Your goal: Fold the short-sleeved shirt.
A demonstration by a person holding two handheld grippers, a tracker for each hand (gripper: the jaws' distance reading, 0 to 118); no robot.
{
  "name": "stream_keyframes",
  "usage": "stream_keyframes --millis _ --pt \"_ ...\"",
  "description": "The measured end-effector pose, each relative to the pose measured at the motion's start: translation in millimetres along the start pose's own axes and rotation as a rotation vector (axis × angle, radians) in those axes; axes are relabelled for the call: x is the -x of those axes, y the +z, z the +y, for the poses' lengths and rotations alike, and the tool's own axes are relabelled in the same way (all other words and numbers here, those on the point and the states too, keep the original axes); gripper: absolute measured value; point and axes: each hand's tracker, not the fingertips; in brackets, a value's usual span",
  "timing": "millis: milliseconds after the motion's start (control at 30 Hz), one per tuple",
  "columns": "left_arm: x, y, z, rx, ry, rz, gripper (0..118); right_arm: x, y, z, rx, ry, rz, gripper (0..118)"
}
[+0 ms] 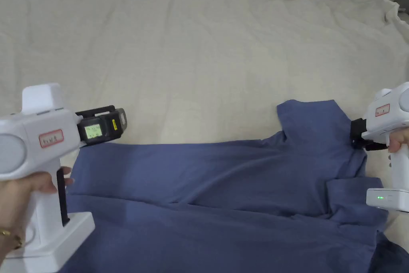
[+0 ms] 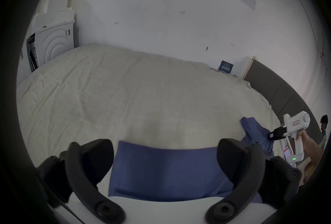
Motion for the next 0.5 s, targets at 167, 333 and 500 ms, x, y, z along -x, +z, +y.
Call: stream_keyframes --millis 167,333,500 --pt "24.3 -45.3 28.0 0.200 0.071 0.039 118 5.7 7.3 1.1 -0.015 0.013 0.007 1" --pt "35.4 -89.6 30.4 0.373 -0.023 0.136 117 10.6 10.2 -2.3 -0.020 0.033 0.003 1" --pt "41.8 -119.7 22.2 0.500 -0.094 0.216 113 12.9 6.8 -2.1 -0.015 0.038 -0.012 1"
